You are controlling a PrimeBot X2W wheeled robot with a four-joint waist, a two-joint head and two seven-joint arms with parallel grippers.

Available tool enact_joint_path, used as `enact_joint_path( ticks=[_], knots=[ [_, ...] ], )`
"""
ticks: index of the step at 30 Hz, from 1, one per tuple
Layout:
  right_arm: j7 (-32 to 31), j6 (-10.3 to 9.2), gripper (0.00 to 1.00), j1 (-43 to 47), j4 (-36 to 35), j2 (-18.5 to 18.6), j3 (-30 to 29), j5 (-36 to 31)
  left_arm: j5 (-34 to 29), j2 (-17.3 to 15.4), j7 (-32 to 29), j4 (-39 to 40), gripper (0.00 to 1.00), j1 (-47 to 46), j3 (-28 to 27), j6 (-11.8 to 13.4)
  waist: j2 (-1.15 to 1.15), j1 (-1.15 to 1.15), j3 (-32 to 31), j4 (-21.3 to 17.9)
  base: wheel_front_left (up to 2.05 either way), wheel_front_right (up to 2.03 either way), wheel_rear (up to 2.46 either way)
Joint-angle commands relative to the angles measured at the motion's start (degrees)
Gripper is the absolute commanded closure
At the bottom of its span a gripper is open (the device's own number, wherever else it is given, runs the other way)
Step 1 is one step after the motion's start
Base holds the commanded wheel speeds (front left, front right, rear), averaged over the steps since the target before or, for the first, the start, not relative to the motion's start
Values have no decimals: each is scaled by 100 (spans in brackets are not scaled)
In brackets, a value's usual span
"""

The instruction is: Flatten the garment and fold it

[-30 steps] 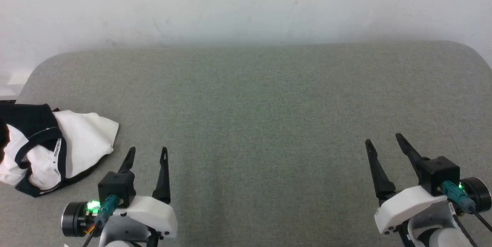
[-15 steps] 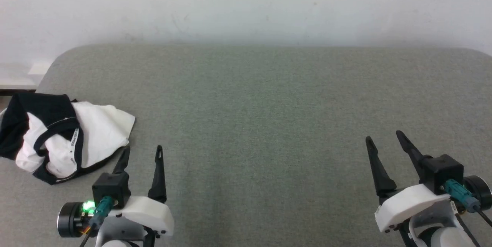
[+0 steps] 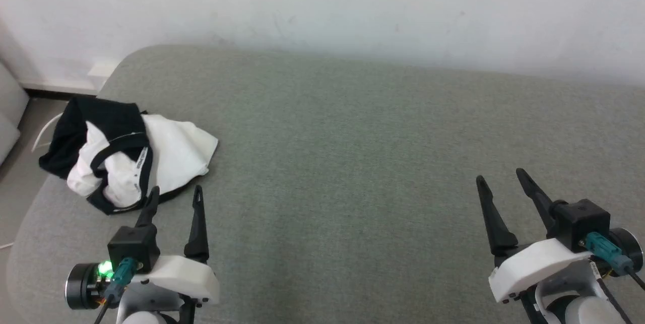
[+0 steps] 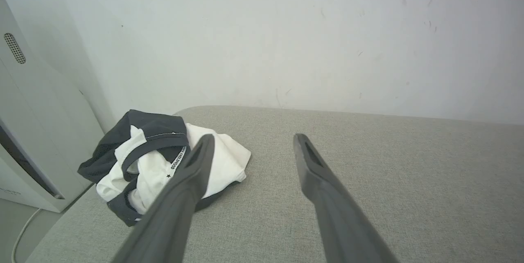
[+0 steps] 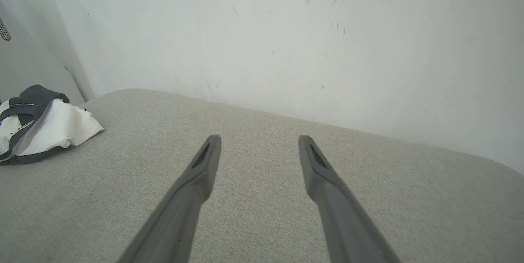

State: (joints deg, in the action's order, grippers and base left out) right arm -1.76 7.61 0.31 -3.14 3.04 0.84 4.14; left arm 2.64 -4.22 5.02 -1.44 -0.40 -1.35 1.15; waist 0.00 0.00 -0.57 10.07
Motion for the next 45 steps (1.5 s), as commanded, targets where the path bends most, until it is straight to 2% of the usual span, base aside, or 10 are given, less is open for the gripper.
enact_joint_path(
  ticks=[1, 31, 45],
  knots=[
    [-29, -5, 0, -27, -57, -7, 28, 67, 44, -42, 65, -31, 0, -110, -32, 41, 0, 0, 8, 193, 0, 0, 0],
    [-348, -8, 0, -111, -489, -8, 230, 395, 188, -102, 458, -187, 0, -374, -252, 97, 0, 0, 68, 1471, 0, 0, 0],
    [-573, -9, 0, -237, -750, 67, 357, 458, 337, -237, 627, -437, 0, -1119, -363, 51, 0, 0, 348, 1698, 0, 0, 0]
  ],
)
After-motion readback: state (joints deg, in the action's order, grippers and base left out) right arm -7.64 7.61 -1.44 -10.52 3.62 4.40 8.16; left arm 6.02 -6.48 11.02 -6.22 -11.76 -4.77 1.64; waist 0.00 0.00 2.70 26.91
